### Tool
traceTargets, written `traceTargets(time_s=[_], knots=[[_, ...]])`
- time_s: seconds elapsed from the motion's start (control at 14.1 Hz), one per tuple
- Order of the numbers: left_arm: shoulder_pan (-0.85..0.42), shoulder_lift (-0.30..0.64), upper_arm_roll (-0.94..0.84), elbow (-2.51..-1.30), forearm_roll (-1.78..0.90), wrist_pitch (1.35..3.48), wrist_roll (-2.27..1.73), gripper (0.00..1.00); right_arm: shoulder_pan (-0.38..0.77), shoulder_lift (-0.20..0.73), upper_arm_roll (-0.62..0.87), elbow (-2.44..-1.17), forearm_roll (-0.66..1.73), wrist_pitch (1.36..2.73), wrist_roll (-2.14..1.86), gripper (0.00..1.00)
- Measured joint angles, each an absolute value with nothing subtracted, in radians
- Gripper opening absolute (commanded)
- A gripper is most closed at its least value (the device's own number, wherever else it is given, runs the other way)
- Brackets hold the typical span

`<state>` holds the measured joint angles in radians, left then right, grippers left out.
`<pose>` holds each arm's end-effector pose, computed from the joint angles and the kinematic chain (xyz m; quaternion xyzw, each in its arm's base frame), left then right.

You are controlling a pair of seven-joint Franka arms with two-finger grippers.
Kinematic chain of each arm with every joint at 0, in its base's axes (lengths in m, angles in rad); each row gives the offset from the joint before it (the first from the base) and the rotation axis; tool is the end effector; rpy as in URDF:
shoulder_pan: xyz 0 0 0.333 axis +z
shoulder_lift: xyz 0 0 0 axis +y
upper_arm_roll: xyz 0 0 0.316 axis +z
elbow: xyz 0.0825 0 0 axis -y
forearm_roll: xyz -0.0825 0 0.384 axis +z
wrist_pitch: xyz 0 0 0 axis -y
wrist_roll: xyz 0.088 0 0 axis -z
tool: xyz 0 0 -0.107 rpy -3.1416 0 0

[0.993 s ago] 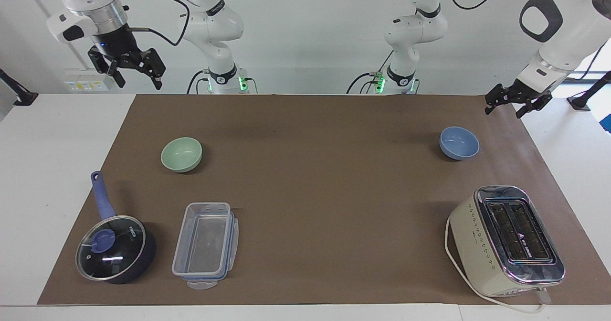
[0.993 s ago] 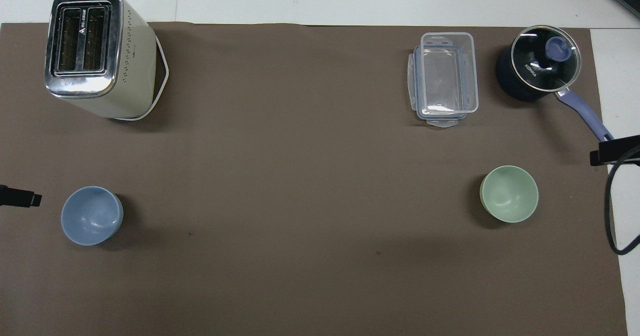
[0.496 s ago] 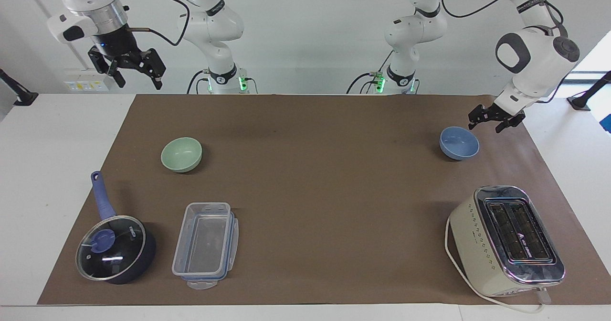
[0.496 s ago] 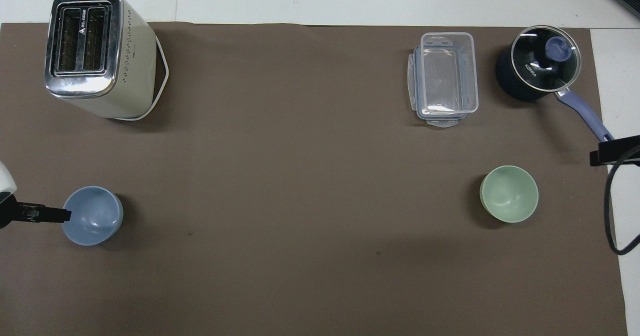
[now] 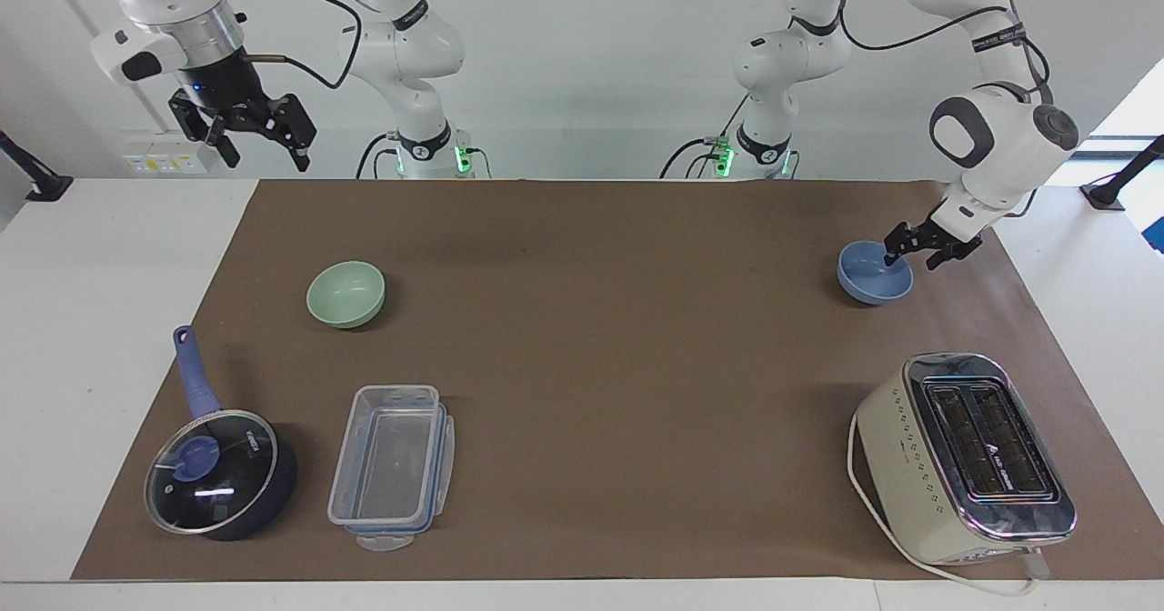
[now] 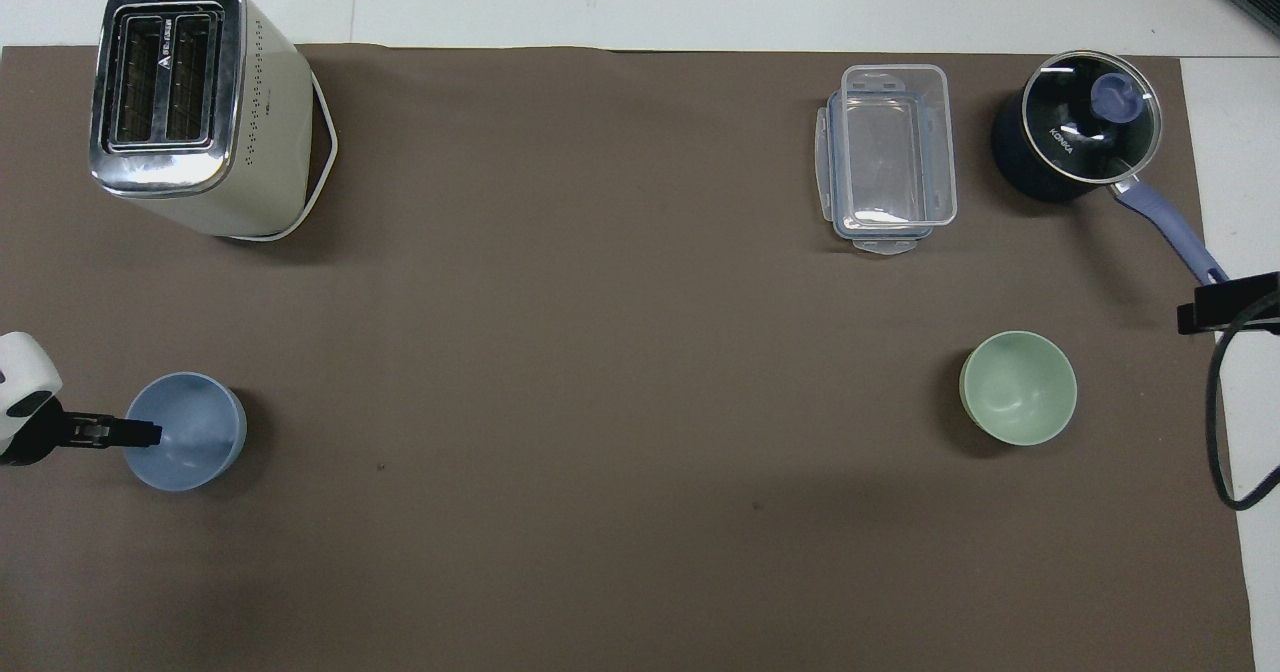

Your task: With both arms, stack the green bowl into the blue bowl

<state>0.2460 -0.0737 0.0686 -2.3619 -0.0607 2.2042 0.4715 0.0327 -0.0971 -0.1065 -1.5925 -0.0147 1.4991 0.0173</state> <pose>0.4584 0.1470 0.3499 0.9970 -0.0595 -0.0289 0.0403 0.5150 -0.0429 0.6597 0.9989 -0.0458 0.0015 0.0022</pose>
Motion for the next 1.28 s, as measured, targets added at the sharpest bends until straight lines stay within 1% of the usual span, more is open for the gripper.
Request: traceTargets(time_s=[0.07,0.14,0.21,0.28,0.35,0.43,0.57,0.85,1.13,1.28], knots=[[0.246,-0.066,0.068,-2.364,-0.061,2.214,0.472,0.67,0.033,-0.097,-0.107,-1.593,-0.015,1.499,0.017,1.0],[0.246,-0.057,0.067,-2.37,-0.062,2.231,0.472,0.59,0.033,-0.098,-0.107,-1.593,-0.015,1.499,0.017,1.0],[0.246,-0.05,0.067,-2.377,-0.062,2.244,0.472,0.37,0.032,-0.098,-0.108,-1.594,-0.015,1.499,0.017,1.0],[0.246,-0.046,0.067,-2.38,-0.062,2.25,0.474,0.19,0.032,-0.098,-0.111,-1.596,-0.015,1.499,0.017,1.0],[0.246,-0.044,0.067,-2.382,-0.062,2.252,0.479,0.02,0.032,-0.098,-0.113,-1.598,-0.015,1.499,0.017,1.0],[0.246,-0.043,0.067,-2.382,-0.063,2.252,0.488,0.0,0.03,-0.098,-0.114,-1.601,-0.015,1.499,0.017,1.0],[0.248,-0.043,0.068,-2.382,-0.063,2.253,0.506,0.0,0.02,-0.098,-0.115,-1.615,-0.015,1.514,0.017,1.0],[0.25,-0.05,0.067,-2.38,-0.071,2.25,0.521,0.0,0.017,-0.096,-0.115,-1.705,-0.015,1.622,-0.03,1.0],[0.25,-0.05,0.067,-2.38,-0.071,2.25,0.524,0.0,0.017,-0.096,-0.115,-1.741,-0.015,1.645,-0.052,1.0],[0.25,-0.05,0.067,-2.38,-0.071,2.25,0.525,0.0,0.013,-0.095,-0.115,-1.783,-0.015,1.699,-0.073,1.0]])
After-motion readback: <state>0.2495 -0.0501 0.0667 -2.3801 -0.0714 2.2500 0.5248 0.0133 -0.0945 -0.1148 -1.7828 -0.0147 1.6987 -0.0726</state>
